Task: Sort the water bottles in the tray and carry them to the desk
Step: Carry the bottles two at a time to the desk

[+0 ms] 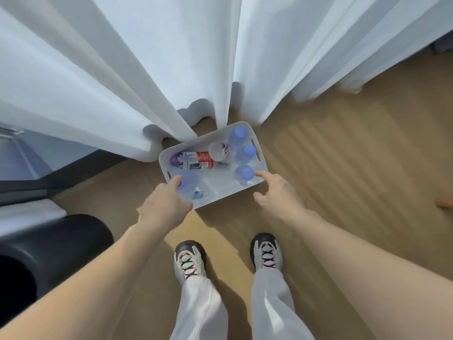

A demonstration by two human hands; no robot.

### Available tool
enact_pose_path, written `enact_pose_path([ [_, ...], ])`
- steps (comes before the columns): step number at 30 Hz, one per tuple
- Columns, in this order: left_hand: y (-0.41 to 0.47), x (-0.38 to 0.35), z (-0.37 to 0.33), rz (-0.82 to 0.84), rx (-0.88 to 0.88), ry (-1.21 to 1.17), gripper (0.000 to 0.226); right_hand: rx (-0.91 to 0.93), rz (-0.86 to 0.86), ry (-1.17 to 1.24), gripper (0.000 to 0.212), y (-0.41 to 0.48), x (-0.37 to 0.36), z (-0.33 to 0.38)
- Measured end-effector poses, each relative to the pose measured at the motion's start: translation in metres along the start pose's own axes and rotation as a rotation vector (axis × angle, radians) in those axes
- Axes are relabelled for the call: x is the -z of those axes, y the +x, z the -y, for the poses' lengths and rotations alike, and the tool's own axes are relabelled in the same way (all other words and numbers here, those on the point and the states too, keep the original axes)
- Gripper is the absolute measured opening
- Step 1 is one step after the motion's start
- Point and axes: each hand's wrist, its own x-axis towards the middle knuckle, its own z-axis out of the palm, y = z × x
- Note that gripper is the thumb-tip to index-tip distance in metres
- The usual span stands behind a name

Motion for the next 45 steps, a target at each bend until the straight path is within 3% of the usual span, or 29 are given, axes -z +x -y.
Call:
enact_pose_path([
  [3,0.054,-0.019,0.005,-0.014,-0.028,0.106,0.075,-0.001,0.039,-0.057,0.069,0.054,-0.023,-0.016],
  [6,0.091,-0.036,0.012,-0.027,-0.045,0.144,0.066,0.002,0.056,-0.053,0.076,0.094,-0.046,-0.024],
  [13,0.113,-0.056,0.042,-0.16,-0.087,0.187,0.057,0.007,-0.114,0.048,0.044,0.126,-0.068,-0.024],
  [17,0.087,-0.04,0.044,-0.201,-0.129,0.181,0.058,0.055,-0.139,0.14,0.042,0.085,-0.047,-0.023],
  [25,-0.059,0.07,0.018,-0.252,-0.299,0.11,0.061,0.191,-0.113,0.271,0.035,-0.053,0.056,0.033],
  [32,-0.247,0.23,-0.031,-0.337,-0.496,-0.248,0.049,0.437,-0.165,0.47,0.034,-0.232,0.198,0.125],
  [35,-0.327,0.287,-0.048,-0.361,-0.534,-0.525,0.048,0.514,-0.213,0.566,0.03,-0.31,0.253,0.171],
  [40,-0.438,0.351,-0.077,-0.397,-0.702,-0.906,0.045,0.731,-0.112,0.673,0.033,-0.413,0.313,0.239],
  [43,-0.505,0.382,-0.095,-0.46,-0.828,-1.111,0.051,0.906,0.036,0.748,0.041,-0.473,0.339,0.28],
  [45,-0.545,0.394,-0.1,-0.526,-0.86,-1.174,0.053,1.003,0.158,0.784,0.033,-0.505,0.346,0.3],
])
